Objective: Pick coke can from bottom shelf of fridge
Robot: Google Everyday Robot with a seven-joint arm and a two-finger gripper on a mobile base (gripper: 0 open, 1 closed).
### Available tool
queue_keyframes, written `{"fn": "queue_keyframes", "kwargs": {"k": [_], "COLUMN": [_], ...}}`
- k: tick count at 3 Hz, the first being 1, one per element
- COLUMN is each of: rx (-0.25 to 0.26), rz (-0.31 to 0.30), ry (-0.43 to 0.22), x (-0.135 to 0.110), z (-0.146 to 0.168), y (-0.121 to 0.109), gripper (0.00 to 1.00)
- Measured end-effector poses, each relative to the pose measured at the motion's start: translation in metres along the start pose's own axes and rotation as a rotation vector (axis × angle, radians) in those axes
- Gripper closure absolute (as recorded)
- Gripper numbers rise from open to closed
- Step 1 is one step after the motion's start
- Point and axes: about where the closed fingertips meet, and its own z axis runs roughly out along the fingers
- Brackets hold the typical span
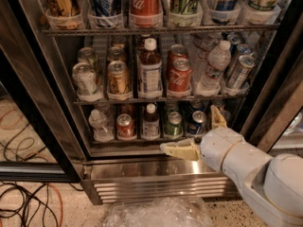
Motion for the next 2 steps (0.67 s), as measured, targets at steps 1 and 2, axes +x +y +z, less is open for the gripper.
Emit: {"fn": "queue_keyframes", "kwargs": {"k": [1, 2], "rx": [-0.011, -0.052], "rz": [0.026, 0.074], "ry": [-0.072, -0.131], "x": [0.006, -0.007], "z": [0.018, 0.029], "y": [0.022, 0.038], "gripper": [0.0, 0.0]}}
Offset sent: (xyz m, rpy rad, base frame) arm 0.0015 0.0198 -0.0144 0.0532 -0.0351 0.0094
